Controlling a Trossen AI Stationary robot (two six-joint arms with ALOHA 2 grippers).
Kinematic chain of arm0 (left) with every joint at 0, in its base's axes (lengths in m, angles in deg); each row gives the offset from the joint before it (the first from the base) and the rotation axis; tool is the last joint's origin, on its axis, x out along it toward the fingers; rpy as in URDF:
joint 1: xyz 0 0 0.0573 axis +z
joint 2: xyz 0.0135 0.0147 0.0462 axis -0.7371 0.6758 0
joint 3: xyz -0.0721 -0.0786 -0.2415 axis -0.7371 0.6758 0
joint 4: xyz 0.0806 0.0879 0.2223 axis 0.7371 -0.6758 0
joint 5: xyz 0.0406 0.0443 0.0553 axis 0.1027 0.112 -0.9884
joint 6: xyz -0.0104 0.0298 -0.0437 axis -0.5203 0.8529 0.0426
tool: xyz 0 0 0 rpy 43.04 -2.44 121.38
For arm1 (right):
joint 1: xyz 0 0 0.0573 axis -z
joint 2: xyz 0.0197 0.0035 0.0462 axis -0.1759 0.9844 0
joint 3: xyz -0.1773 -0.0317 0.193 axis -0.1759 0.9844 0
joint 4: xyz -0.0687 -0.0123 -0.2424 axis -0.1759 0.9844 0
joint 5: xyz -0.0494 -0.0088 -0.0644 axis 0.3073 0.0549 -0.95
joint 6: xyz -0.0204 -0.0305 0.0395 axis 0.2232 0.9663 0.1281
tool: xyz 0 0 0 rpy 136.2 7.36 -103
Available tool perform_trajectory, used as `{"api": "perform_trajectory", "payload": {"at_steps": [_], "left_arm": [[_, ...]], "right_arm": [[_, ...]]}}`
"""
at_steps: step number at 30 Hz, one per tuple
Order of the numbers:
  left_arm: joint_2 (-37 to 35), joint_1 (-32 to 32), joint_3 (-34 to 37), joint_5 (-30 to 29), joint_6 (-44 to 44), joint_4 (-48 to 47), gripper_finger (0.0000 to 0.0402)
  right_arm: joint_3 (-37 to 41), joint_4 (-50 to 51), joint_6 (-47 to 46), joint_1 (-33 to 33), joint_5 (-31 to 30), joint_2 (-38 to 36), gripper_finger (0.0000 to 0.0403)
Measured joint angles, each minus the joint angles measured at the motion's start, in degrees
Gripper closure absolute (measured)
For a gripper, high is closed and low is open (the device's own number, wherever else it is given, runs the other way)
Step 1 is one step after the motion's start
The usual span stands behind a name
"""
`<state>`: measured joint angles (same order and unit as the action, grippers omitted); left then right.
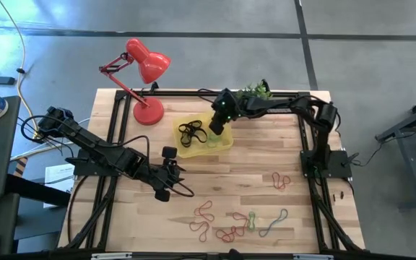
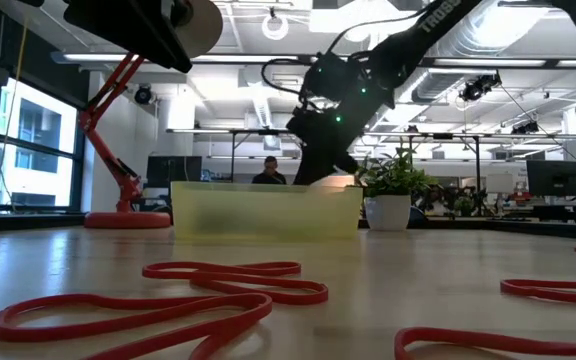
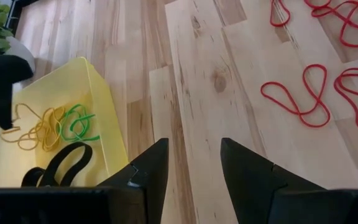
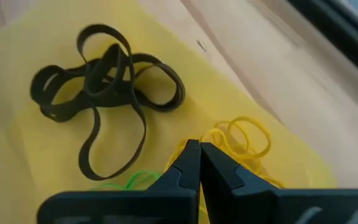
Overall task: Pick and place rubber bands into bin
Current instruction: Put the yellow rubber band into the yellow bin, then put the red rubber band into the yellow bin
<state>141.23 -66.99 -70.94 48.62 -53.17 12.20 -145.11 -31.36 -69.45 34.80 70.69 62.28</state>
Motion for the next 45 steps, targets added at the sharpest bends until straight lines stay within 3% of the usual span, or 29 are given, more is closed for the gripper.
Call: {"api": "perform_trajectory", "payload": {"at_steps": [9, 20, 25, 33, 45], "left_arm": [[0.0, 0.0, 0.0, 0.0, 0.0, 0.0, 0.0266], [0.0, 0.0, 0.0, 0.0, 0.0, 0.0, 0.0266], [0.0, 0.0, 0.0, 0.0, -0.1, 0.0, 0.0266], [0.0, 0.0, 0.0, 0.0, 0.1, 0.0, 0.0266], [0.0, 0.0, 0.0, -0.4, 1.9, 0.2, 0.0266]], "right_arm": [[0.0, -0.2, -1.2, 0.1, 1.7, 0.8, 0.0394], [0.0, 0.0, -1.9, 0.1, 3.6, 0.8, 0.0285], [0.0, 0.1, 0.3, -1.2, 3.9, -1.5, 0.0260], [0.0, 3.0, 5.9, -4.8, 0.8, -10.4, 0.0266], [0.0, 22.7, 4.8, -14.9, -4.0, -23.3, 0.0279]]}}
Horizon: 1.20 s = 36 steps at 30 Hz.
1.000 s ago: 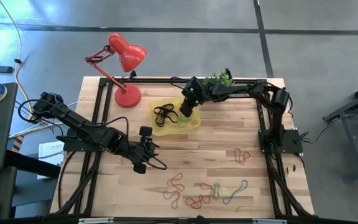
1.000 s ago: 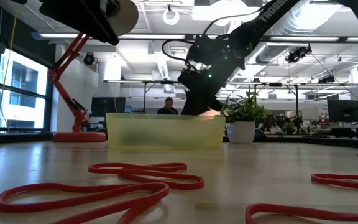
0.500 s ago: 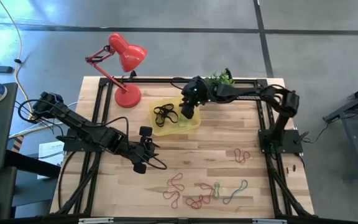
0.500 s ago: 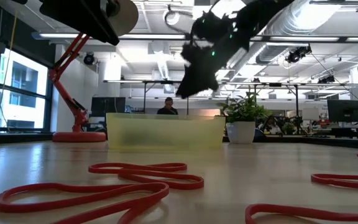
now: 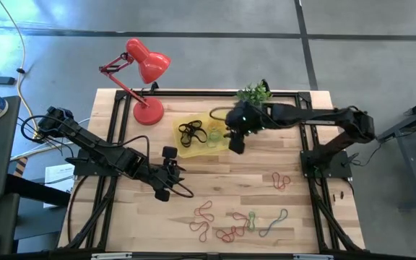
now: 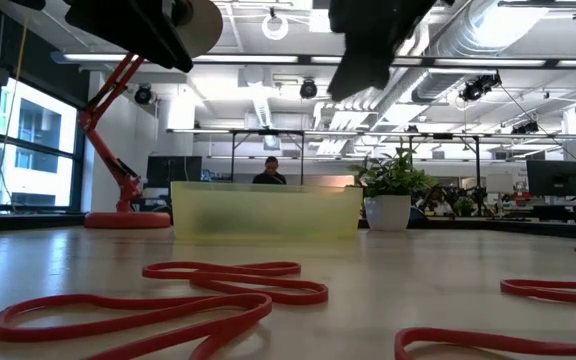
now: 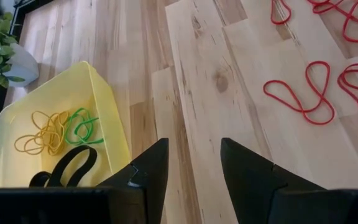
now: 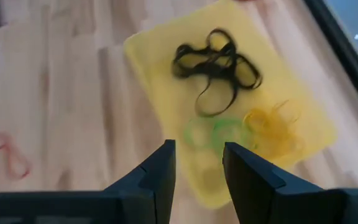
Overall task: Pick and place rubber bands into bin
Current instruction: Put the red rubber band into the yellow bin
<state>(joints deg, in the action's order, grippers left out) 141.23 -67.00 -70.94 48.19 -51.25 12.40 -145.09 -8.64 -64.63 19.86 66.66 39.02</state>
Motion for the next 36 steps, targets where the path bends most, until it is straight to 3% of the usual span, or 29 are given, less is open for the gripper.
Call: {"api": "perform_trajectory", "payload": {"at_steps": [7, 17, 26, 36], "left_arm": [[0.0, 0.0, 0.0, 0.0, 0.0, 0.2, 0.0266], [0.0, 0.0, 0.0, 0.1, 1.0, 0.5, 0.0266], [0.0, 0.0, 0.0, 0.4, 1.6, 0.5, 0.0266], [0.0, 0.0, 0.0, 0.4, 2.6, 1.6, 0.0266]], "right_arm": [[0.0, 11.8, -8.3, -11.2, -7.6, -3.9, 0.0279], [0.0, 23.6, -26.1, -26.5, -19.5, -3.9, 0.0279], [0.0, 38.5, -40.0, -40.2, -19.7, -3.9, 0.0279], [0.0, 40.6, -50.5, -50.3, -17.4, -3.2, 0.0279]]}}
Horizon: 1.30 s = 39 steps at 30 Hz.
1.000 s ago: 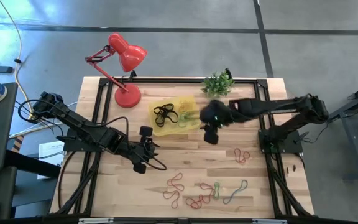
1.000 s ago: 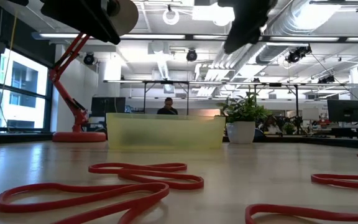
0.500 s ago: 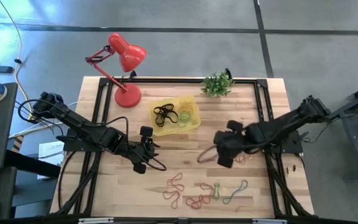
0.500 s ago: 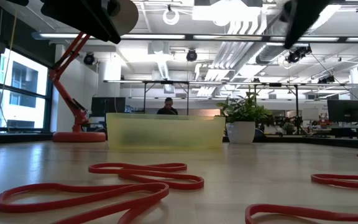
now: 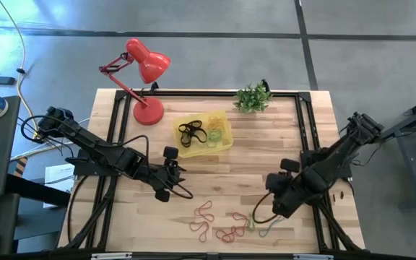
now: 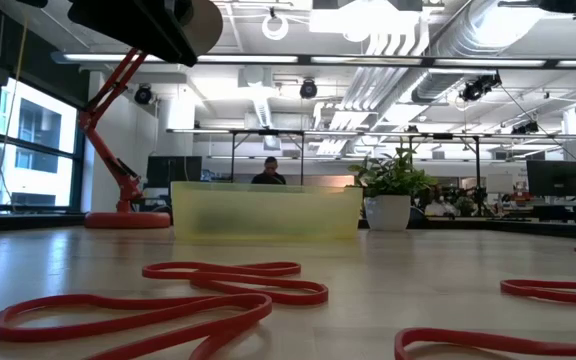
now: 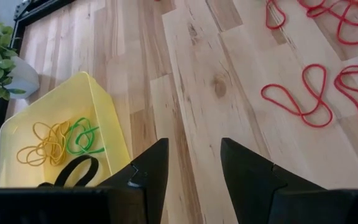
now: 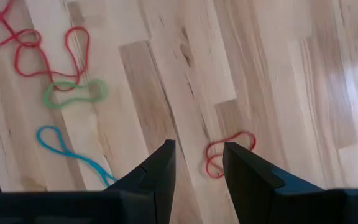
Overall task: Pick and place rubber bands into bin
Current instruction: Put the red rubber band into the yellow bin
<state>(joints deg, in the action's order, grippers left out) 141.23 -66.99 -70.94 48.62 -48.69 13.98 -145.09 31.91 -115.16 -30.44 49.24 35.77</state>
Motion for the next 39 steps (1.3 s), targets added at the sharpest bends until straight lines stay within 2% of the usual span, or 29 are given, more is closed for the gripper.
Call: {"api": "perform_trajectory", "payload": {"at_steps": [3, 8, 13, 18, 24, 27, 33, 39], "left_arm": [[0.0, 0.0, 0.0, 0.0, 0.0, 0.7, 0.0266], [0.0, 0.0, 0.0, 0.0, 0.0, 1.6, 0.0266], [0.0, 0.0, 0.0, 0.0, 0.0, 1.5, 0.0266], [0.0, 0.0, 0.0, 0.0, 0.0, 1.5, 0.0266], [0.0, 0.0, 0.0, 0.0, 0.0, 1.5, 0.0266], [0.0, 0.0, 0.0, 0.0, 0.0, 1.5, 0.0266], [0.0, 0.0, 0.0, 0.0, 0.0, 1.6, 0.0266], [0.0, 0.0, 0.0, -1.3, 0.0, 1.8, 0.0266]], "right_arm": [[0.0, 1.2, -2.5, -1.2, 0.0, 0.7, 0.0279], [1.4, 3.8, -12.0, -3.8, -1.0, 1.2, 0.0279], [10.3, -7.1, -23.4, -6.6, 6.5, 0.4, 0.0279], [18.5, -16.8, -36.9, -9.0, 8.3, 0.4, 0.0279], [25.3, -19.8, -47.7, -6.8, 14.8, 0.4, 0.0279], [25.9, -19.8, -47.0, -5.0, 13.9, 0.3, 0.0279], [24.1, -19.2, -32.4, -3.2, 7.8, 0.3, 0.0279], [24.4, -16.0, -21.6, -0.7, 10.1, 0.2, 0.0279]]}}
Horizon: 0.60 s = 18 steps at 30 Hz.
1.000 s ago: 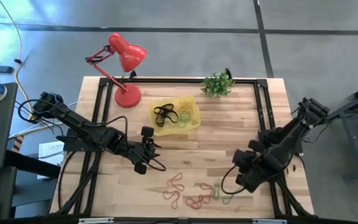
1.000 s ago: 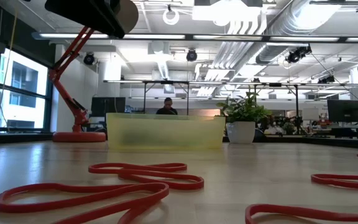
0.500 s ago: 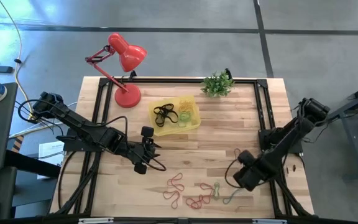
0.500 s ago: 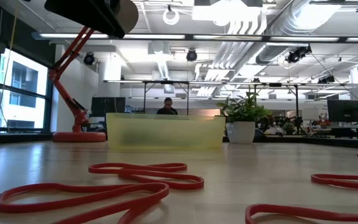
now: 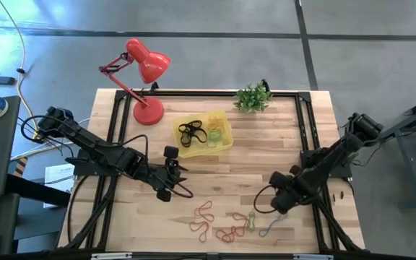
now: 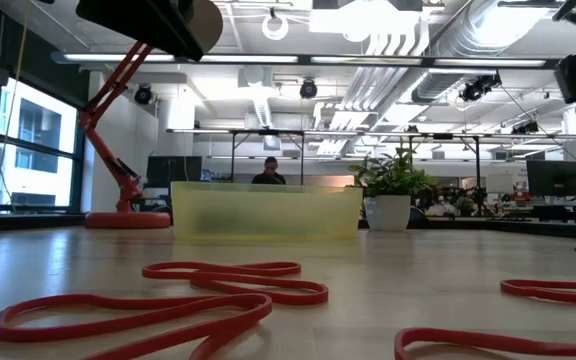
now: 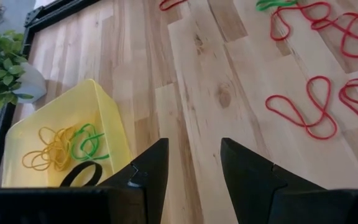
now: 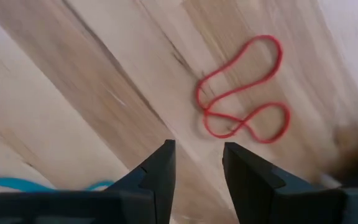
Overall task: Pick and place rubber bands into bin
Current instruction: Put the red rubber band into the yellow bin
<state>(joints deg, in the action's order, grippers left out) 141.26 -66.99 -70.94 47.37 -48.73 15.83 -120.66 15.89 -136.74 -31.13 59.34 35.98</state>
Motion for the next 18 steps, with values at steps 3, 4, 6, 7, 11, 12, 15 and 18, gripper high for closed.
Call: {"api": "perform_trajectory", "payload": {"at_steps": [3, 4, 6, 7, 11, 12, 15, 18], "left_arm": [[0.0, 0.0, 0.0, -0.3, 0.0, 0.7, 0.0266], [0.0, 0.0, 0.0, -0.3, 0.0, 1.1, 0.0266], [0.0, 0.0, 0.0, -0.6, 0.0, 1.5, 0.0266], [0.0, 0.0, 0.0, -0.6, 0.0, 1.6, 0.0266], [0.0, 0.0, 0.0, -0.7, -0.2, 2.9, 0.0266], [0.0, 0.0, 0.0, -0.7, -0.4, 3.2, 0.0266], [0.0, 0.0, 0.0, -0.4, -1.5, 3.3, 0.0266], [0.0, 0.0, 0.0, -0.2, -1.7, 3.3, 0.0266]], "right_arm": [[0.0, 0.1, 5.9, 1.9, 1.0, 0.0, 0.0279], [0.0, -0.2, 7.9, 2.6, 1.1, 0.0, 0.0279], [0.0, -0.9, 13.0, 3.7, 1.2, 0.0, 0.0279], [0.0, -1.6, 15.5, 4.1, 1.2, 0.0, 0.0279], [0.0, -6.3, 24.8, 5.9, 1.4, -1.0, 0.0279], [0.0, -7.2, 25.8, 6.7, 1.9, -1.6, 0.0279], [0.0, -7.8, 26.8, 9.4, 2.0, -4.5, 0.0279], [0.1, -7.8, 26.8, 11.5, 0.9, -8.5, 0.0279]]}}
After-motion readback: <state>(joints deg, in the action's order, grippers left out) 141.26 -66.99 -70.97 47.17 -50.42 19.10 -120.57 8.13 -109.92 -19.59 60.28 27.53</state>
